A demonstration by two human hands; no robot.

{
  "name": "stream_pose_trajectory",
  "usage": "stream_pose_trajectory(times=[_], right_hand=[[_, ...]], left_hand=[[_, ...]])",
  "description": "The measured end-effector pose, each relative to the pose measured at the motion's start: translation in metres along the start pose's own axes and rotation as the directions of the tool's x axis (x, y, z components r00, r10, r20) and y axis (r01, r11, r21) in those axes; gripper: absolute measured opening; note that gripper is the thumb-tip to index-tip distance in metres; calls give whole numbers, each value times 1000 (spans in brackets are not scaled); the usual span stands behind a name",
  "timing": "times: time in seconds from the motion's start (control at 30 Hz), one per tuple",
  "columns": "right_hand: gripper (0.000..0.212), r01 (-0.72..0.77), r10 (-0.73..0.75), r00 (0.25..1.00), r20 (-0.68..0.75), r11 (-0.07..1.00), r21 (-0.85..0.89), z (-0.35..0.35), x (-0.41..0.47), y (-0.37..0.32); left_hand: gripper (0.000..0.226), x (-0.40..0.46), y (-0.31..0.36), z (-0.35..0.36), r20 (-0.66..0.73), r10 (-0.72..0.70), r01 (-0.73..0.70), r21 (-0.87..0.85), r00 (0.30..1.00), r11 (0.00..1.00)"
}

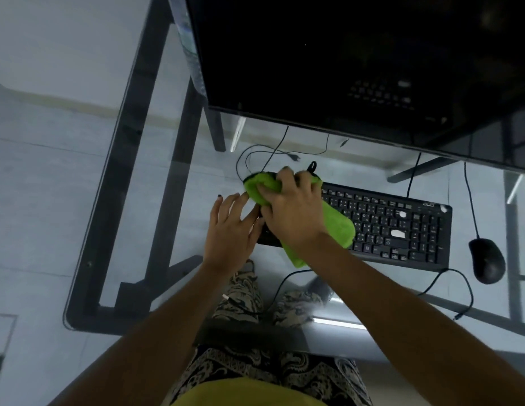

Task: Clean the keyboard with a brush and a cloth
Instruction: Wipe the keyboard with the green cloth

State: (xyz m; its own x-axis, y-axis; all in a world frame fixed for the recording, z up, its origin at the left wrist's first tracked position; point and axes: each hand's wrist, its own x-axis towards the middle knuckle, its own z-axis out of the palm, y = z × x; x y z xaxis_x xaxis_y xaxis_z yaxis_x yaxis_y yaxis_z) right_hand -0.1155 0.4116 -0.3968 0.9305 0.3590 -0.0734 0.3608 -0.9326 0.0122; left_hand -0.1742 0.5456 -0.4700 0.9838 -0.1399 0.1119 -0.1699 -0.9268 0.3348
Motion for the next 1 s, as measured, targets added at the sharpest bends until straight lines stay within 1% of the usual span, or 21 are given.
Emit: stream_pose_trajectory(times=[0.07,0.17,0.27,0.33,0.4,0.47,0.5,0.6,0.63,0.67,0.77,0.8,0.83,0.87,0.93,0.97,1.0], right_hand=[[36,26,-26,1000,-11,1000,16,3,-17,12],[36,-74,72,997,32,994,81,-1,-12,26],[37,-127,125,991,37,991,46,-3,12,18],[38,-103,103,994,22,995,4,1,8,13],[38,-30,29,1000,-12,998,-46,5,-6,16],[37,8,-8,1000,3,999,-54,4,-14,20],[36,-25,26,999,19,999,-37,3,-9,20],[36,-189,189,979,69,982,-9,0,16,17],[36,-199,199,978,69,980,-8,1,17,15],[36,-172,172,984,54,985,-2,2,12,14],[38,2,-2,1000,-5,1000,-2,7,-23,23],[38,7,-7,1000,-6,1000,5,7,-32,30],[36,-54,54,999,1,998,21,7,-36,40],[33,-168,167,986,12,985,42,6,-36,49],[30,-403,402,915,25,911,87,5,-26,67],[30,-457,457,889,26,884,95,5,-21,70],[30,-460,459,888,28,884,89,4,-15,66]], left_hand=[[44,0,0,0,-9,5,-5,2,1000,1000],[39,-1,0,1,-26,9,-9,2,1000,1000],[38,-1,-1,3,-22,3,-2,7,1000,1000],[39,-2,-2,3,-12,4,-4,3,1000,1000],[41,-1,-2,4,2,0,0,-1,1000,1000],[42,-1,-1,3,7,-4,4,-6,1000,1000],[43,-1,-1,3,7,-4,4,-9,1000,1000],[43,0,0,1,9,-8,8,-6,1000,1000],[44,0,0,0,12,-5,5,-9,1000,1000],[44,-1,-1,0,18,-2,2,-14,1000,1000],[44,0,0,-1,34,-6,7,-14,999,1000],[45,0,1,-2,38,-7,7,-10,999,1000],[45,0,1,-3,46,-6,7,-5,999,1000],[47,0,0,-3,54,-7,7,1,999,1000],[49,1,-1,-4,65,-7,7,0,998,1000],[50,1,-1,-4,70,-4,4,-4,998,1000],[51,1,-1,-4,75,2,-1,-3,997,1000]])
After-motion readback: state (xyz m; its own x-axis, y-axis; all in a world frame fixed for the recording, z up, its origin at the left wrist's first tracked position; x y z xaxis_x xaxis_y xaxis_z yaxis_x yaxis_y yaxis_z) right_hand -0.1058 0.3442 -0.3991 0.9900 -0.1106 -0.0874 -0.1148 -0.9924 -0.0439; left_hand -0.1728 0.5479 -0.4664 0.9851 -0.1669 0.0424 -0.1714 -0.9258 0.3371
